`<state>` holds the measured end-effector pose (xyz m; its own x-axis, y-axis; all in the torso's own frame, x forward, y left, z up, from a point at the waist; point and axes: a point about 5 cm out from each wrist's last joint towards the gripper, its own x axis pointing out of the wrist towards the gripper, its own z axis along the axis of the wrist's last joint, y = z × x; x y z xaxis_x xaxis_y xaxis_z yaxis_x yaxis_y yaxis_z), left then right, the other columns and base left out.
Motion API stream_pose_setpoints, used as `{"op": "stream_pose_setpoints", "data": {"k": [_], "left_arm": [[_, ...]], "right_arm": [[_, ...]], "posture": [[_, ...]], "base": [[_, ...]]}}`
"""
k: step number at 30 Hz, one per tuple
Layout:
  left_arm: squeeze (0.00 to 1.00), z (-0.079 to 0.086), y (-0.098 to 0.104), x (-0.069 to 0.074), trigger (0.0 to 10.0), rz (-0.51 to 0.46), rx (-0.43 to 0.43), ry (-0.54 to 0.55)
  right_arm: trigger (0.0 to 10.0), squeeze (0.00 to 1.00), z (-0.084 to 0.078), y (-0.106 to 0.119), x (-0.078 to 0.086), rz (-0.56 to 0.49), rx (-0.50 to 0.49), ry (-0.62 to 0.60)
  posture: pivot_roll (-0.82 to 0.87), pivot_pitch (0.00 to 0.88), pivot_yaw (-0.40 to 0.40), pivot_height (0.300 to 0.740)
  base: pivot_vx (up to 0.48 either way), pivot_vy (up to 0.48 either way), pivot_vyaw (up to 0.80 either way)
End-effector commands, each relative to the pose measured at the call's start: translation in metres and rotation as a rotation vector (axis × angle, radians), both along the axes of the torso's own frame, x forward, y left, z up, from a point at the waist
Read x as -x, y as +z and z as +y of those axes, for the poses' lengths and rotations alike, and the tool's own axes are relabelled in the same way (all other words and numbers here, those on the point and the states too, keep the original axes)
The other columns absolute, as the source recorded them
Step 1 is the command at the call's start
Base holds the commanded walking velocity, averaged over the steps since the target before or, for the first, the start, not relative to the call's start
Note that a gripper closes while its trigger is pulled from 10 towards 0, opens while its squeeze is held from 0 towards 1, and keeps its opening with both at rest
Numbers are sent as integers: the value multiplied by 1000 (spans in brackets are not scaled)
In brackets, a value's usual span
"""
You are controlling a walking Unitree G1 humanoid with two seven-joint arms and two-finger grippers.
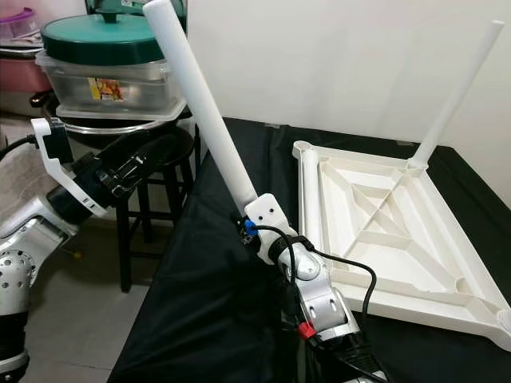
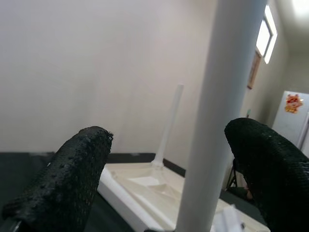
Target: Building children table
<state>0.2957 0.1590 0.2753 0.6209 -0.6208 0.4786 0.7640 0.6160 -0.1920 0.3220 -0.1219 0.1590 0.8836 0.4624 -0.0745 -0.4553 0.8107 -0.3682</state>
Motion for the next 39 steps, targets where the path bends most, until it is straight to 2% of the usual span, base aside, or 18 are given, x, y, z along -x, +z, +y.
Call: {"op": "stream_pose_setpoints", "data": {"k": [1, 5, 19, 29, 30, 39], "left_arm": [[0, -7, 8, 3, 10000, -27, 2, -36], [0, -11, 11, 3, 10000, -37, 11, -61], [0, -16, 15, 5, 10000, -50, 10, -84], [0, -19, 20, 2, 10000, -62, 24, -83], [0, -18, 20, 1, 0, -67, 34, -79], [0, -16, 18, 3, 0, -90, 30, -77]], "right_arm": [[0, 0, 4, -8, 2, 30, 28, 28], [0, 0, 12, -14, 4, 72, 51, 84], [0, 0, 21, -22, 11, 109, 97, 193], [0, 0, 19, -26, 10, 142, 121, 175], [0, 0, 19, -26, 9, 143, 122, 173], [0, 0, 16, -25, 8, 131, 134, 156]], "posture": [[58, 0, -94, 740], [57, 0, -93, 740], [56, 0, -95, 740], [56, 0, -95, 740], [56, 0, -95, 740], [53, 0, -93, 740]], "base": [[0, 0, 0], [0, 0, 0], [0, 0, 0], [0, 0, 0], [0, 0, 0], [0, 0, 0]]}}
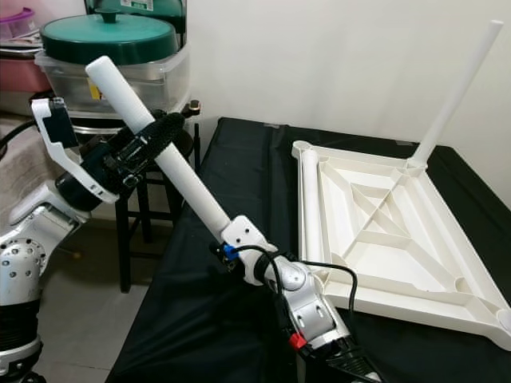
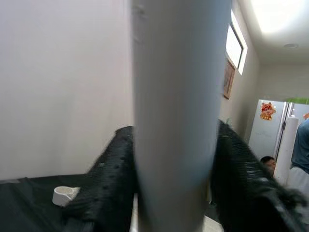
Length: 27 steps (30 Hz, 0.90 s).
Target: Building children table
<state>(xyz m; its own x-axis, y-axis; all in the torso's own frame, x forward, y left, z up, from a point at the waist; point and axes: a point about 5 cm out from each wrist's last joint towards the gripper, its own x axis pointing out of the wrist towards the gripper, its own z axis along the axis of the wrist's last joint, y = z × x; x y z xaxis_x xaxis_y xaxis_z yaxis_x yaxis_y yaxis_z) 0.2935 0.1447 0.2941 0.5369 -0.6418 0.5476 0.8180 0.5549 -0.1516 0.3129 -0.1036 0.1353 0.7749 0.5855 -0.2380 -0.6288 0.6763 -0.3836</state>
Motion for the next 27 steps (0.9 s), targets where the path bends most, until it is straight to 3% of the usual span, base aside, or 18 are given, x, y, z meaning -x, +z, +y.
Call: {"op": "stream_pose_setpoints", "data": {"k": [1, 4, 5, 7, 8, 15, 25, 26, 27], "left_arm": [[0, -2, -1, 0, 0, -10, -9, -8], [0, -2, -2, 0, 0, -8, -10, -9], [0, -2, -2, 0, 0, -7, -10, -9], [0, -2, -2, 0, 0, -5, -14, -11], [0, -3, -2, -1, 0, -3, -18, -11], [0, -3, -5, -2, 0, 10, -36, -14], [0, -2, -5, -1, 118, 17, -34, -8], [0, -2, -5, 0, 392, 17, -37, -10], [0, -2, -5, 0, 392, 17, -37, -10]], "right_arm": [[0, 0, -3, 0, -2, -1, 20, -12], [0, 0, -2, 2, -2, -7, 11, -7], [4745, 0, -2, 2, -2, -10, 7, -3], [4745, 0, -1, 9, -3, -53, -2, -8], [10000, 1000, 1, 14, -2, -81, -22, 13], [10000, 1000, 16, 28, 5, -141, -7, 152], [10000, 1000, 18, 16, -5, -117, 72, 125], [10000, 659, 18, 16, -7, -108, 72, 119], [10000, 659, 18, 16, -7, -108, 72, 119]], "posture": [[52, 0, -91, 740], [53, 0, -92, 740], [53, 0, -92, 740], [53, 0, -92, 740], [54, 0, -91, 740], [54, 0, -86, 740], [72, 0, -94, 740], [72, 0, -94, 740], [72, 0, -94, 740]], "base": [[0, 0, 0], [0, 0, 0], [0, 0, 0], [0, 0, 0], [0, 0, 0], [0, 0, 0], [0, 0, 0], [0, 0, 0], [0, 0, 0]]}}
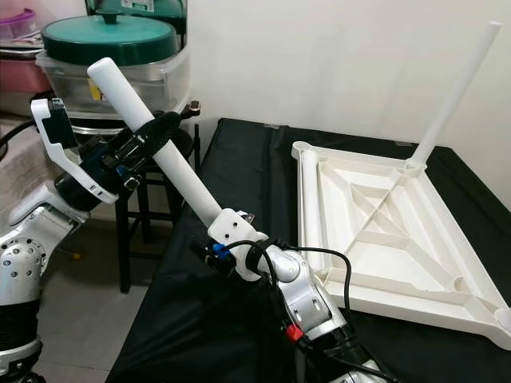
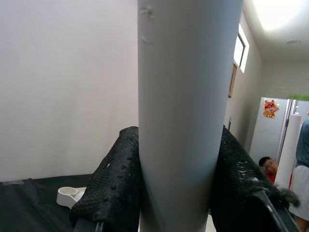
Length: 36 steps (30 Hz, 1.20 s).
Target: Building children table
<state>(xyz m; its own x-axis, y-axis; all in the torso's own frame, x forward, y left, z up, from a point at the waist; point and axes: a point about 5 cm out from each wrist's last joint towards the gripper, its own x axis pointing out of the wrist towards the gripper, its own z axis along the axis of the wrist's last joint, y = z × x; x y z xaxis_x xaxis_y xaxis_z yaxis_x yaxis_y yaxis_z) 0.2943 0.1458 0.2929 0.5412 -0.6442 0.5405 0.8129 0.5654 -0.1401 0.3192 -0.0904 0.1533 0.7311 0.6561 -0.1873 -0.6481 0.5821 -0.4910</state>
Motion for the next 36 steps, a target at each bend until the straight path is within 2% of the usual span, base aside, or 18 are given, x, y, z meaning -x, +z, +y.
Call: {"op": "stream_pose_setpoints", "data": {"k": [1, 2, 5, 6, 12, 20, 21, 22, 25, 26, 27, 28, 32, 36], "left_arm": [[0, -4, -4, 1, 549, 22, -24, -22], [0, -4, -5, 1, 745, 23, -27, -23], [0, -5, -5, 1, 941, 25, -30, -25], [0, -5, -5, 1, 1216, 26, -31, -26], [0, -7, -6, 1, 1333, 29, -29, -30], [0, -10, -7, 1, 1490, 33, -28, -39], [0, -11, -6, 1, 1922, 32, -26, -43], [0, -11, -6, 1, 3020, 31, -27, -42], [0, -11, -6, 1, 3020, 31, -29, -40], [675, -10, -7, 0, 10000, 26, -49, -13], [675, -10, -7, 0, 10000, 26, -49, -13], [1000, -9, -8, 0, 10000, 16, -62, 1], [1000, -4, -9, -1, 10000, -6, -75, 33], [1000, 7, -7, -7, 10000, 4, -80, 96]], "right_arm": [[10000, 129, 5, -2, -1, 10, 17, 7], [10000, 0, 5, 0, -4, 7, 19, -2], [10000, 0, 5, 4, -7, 0, 15, -10], [0, 0, 6, 8, -8, -1, -10, -8], [0, 0, 10, 13, -8, 2, -52, 3], [0, 0, 15, 14, -11, 0, -49, 4], [0, 0, 15, 14, -12, 0, -48, -4], [0, 0, 15, 14, -13, 0, -50, -8], [0, 0, 16, 14, -13, 0, -51, -12], [0, 0, 15, 15, -13, -4, -51, -16], [0, 0, 15, 15, -13, -4, -51, -16], [0, 0, 14, 15, -13, -8, -51, -21], [0, 0, 10, 18, -14, -26, -50, -46], [0, 0, -5, 23, -24, -56, -57, -159]], "posture": [[72, 0, -94, 740], [72, 0, -94, 740], [73, 0, -94, 740], [72, 0, -94, 740], [67, 0, -92, 740], [67, 0, -97, 740], [67, 0, -98, 740], [67, 0, -98, 740], [67, 0, -98, 740], [67, 0, -99, 740], [67, 0, -99, 740], [67, 0, -99, 740], [64, 0, -97, 740], [67, 0, -98, 740]], "base": [[0, 0, 0], [0, 0, 0], [0, 0, 0], [0, 0, 0], [0, 0, 0], [0, 0, 0], [0, 0, 0], [0, 0, 0], [0, 0, 0], [0, 0, 0], [0, 0, 0], [0, 0, 0], [0, 0, 0], [0, 0, 0]]}}
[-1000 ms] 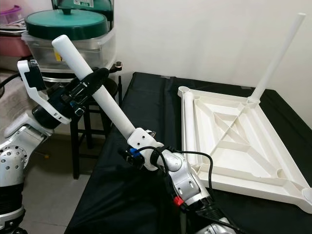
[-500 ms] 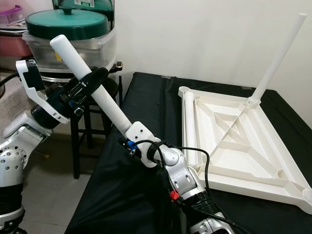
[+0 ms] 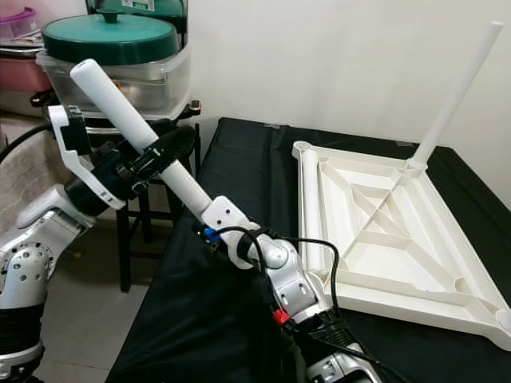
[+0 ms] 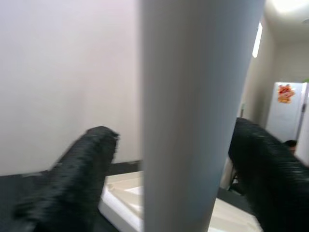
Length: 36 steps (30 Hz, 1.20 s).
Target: Building children table
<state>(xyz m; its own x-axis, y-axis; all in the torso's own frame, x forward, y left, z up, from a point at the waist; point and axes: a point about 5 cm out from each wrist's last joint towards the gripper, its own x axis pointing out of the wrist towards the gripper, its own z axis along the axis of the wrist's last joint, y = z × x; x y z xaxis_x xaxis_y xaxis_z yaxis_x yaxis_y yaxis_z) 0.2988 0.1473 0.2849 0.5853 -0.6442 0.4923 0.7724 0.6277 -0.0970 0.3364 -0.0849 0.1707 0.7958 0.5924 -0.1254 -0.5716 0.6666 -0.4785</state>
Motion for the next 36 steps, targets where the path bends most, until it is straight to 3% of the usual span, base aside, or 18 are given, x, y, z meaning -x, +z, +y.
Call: {"op": "stream_pose_setpoints", "data": {"k": [1, 7, 8, 9, 16, 17, 20, 24, 27, 29, 34, 36], "left_arm": [[1000, 6, 0, -3, 10000, 7, -9, 34], [1000, 13, 0, -6, 10000, 13, -25, 72], [1000, 17, 1, -6, 10000, 16, -22, 79], [0, 20, 2, -6, 10000, 18, -21, 84], [0, 27, -12, -6, 10000, 51, -55, 143], [0, 32, -17, -8, 10000, 73, -52, 187], [0, 33, -19, -8, 10000, 81, -48, 205], [0, 39, -24, -9, 10000, 102, -40, 240], [0, 42, -27, -11, 10000, 118, -33, 261], [0, 44, -30, -12, 10000, 128, -29, 280], [0, 50, -35, -11, 10000, 147, -35, 307], [0, 50, -35, -11, 10000, 147, -35, 307]], "right_arm": [[0, 0, -13, 6, -8, -20, -3, -84], [0, 0, -25, 5, -14, -25, -9, -175], [0, 0, -34, 7, -17, -37, -22, -229], [0, 0, -40, 9, -19, -48, -34, -268], [0, 0, -53, 28, -19, -103, -217, -306], [0, 0, -57, 35, -10, -126, -301, -254], [0, 0, -59, 36, -6, -133, -329, -226], [0, 0, -64, 42, 9, -132, -439, -124], [0, 0, -60, 44, 21, -79, -516, -22], [0, 0, -61, 38, 38, 2, -594, 66], [0, 0, -77, 24, 57, 53, -612, 70], [0, 0, -77, 24, 57, 53, -612, 70]], "posture": [[67, 0, -98, 740], [68, 0, -96, 740], [69, 0, -96, 740], [68, 0, -94, 740], [66, 0, -93, 740], [65, 0, -92, 740], [65, 0, -92, 740], [57, 0, -86, 740], [54, 0, -86, 740], [61, 0, -88, 740], [53, 0, -80, 740], [53, 0, -80, 740]], "base": [[0, 0, 0], [0, 0, 0], [0, 0, 0], [0, 0, 0], [0, 0, 0], [0, 0, 0], [0, 0, 0], [0, 0, 0], [0, 0, 0], [0, 0, 0], [0, 0, 0], [0, 0, 0]]}}
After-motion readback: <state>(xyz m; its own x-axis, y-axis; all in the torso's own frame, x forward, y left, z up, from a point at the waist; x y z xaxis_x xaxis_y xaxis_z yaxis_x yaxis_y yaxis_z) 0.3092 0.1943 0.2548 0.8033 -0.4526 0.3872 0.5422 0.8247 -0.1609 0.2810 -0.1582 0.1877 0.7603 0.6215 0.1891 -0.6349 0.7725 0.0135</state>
